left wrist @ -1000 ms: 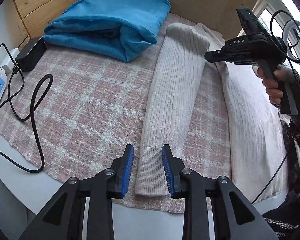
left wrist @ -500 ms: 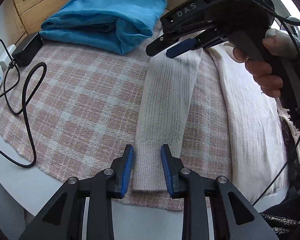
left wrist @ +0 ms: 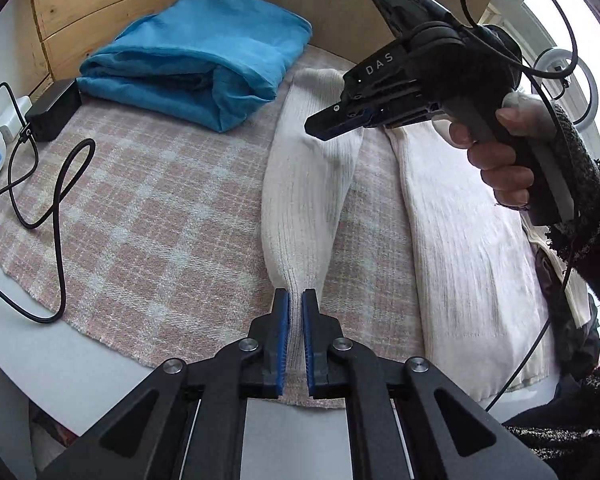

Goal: Fold clothes

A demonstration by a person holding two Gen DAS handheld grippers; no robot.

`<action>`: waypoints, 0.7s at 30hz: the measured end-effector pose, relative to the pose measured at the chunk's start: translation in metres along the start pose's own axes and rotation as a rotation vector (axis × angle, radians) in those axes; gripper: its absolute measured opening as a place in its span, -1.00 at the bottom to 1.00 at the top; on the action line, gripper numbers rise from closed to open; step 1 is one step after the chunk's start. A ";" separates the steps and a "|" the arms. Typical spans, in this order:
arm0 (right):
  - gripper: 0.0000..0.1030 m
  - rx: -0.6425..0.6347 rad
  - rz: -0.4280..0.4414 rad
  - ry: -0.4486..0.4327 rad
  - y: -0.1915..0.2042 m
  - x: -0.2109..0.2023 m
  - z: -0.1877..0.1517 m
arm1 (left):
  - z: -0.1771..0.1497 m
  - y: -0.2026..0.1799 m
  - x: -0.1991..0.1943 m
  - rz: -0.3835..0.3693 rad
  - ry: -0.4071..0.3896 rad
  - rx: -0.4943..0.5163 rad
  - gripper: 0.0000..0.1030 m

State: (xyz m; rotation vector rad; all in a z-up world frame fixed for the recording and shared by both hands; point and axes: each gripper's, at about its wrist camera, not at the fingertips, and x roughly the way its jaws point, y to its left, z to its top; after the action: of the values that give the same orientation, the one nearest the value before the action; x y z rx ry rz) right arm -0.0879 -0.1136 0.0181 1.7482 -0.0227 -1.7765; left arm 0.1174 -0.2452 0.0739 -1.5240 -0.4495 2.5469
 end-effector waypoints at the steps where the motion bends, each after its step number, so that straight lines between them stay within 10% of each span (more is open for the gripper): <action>1: -0.69 -0.008 0.004 0.014 0.008 0.001 -0.001 | 0.000 -0.005 -0.003 0.000 -0.008 0.021 -0.88; 11: -0.50 -0.168 -0.131 0.069 0.045 0.023 -0.036 | -0.033 -0.044 0.008 -0.016 0.034 0.148 -0.87; 21: -0.72 -0.094 -0.043 0.064 0.006 -0.007 -0.057 | -0.041 -0.030 0.002 -0.026 0.018 0.087 -0.79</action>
State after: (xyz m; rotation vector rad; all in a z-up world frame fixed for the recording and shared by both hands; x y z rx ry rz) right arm -0.0344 -0.0923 0.0201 1.7494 0.1236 -1.7221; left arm 0.1513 -0.2087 0.0634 -1.4999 -0.3483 2.4962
